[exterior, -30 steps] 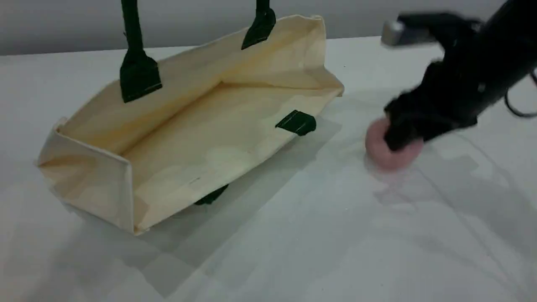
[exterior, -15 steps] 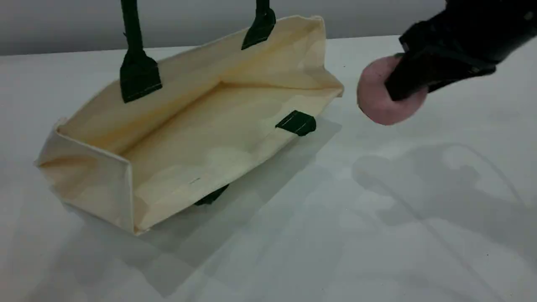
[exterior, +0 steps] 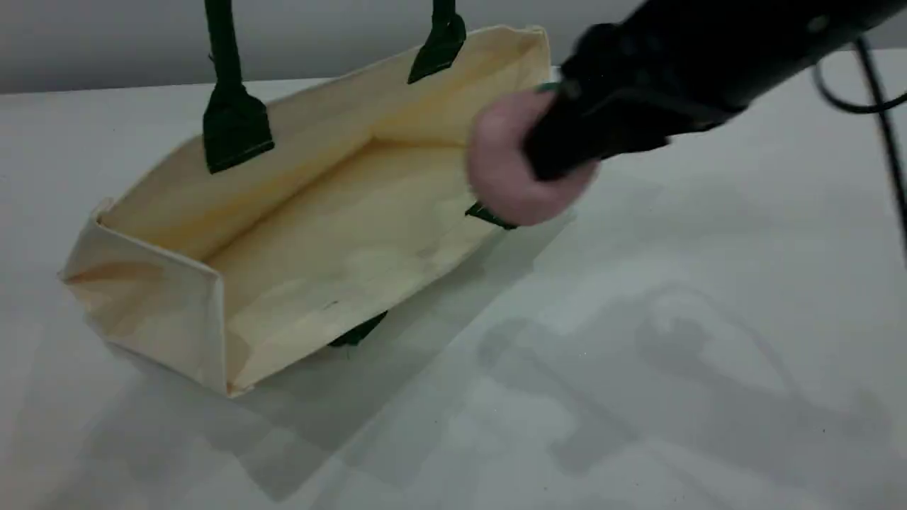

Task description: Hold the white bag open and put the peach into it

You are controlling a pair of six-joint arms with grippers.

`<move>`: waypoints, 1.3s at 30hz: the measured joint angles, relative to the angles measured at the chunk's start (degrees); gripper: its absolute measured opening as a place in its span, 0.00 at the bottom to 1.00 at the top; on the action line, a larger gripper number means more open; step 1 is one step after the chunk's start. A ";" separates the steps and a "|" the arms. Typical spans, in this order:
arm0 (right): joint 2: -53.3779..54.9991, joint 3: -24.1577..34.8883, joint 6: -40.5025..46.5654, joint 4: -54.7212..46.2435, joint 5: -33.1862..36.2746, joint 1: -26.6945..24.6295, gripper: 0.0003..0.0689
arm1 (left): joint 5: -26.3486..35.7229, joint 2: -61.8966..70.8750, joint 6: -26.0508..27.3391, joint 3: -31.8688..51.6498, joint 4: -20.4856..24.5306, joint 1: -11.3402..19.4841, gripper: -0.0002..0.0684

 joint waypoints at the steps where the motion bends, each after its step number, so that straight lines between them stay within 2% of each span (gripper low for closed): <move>1: 0.00 0.00 -1.23 1.39 -0.72 1.07 0.37 | 0.00 0.00 0.00 0.00 0.00 0.00 0.13; 8: 0.25 -0.64 -12.13 14.63 -1.25 2.30 0.37 | 0.00 0.00 0.00 0.00 -0.05 0.00 0.13; 17: 4.27 -1.75 -28.10 32.98 4.97 2.30 0.37 | 0.00 0.00 0.00 0.00 -0.10 0.00 0.13; 26: 8.87 -5.16 -28.30 33.92 9.29 2.30 0.36 | 0.00 0.00 0.00 0.00 -0.15 0.00 0.13; 39: 12.68 -8.64 -28.30 33.85 10.35 2.30 0.36 | 0.05 0.00 0.00 0.00 -0.15 0.00 0.13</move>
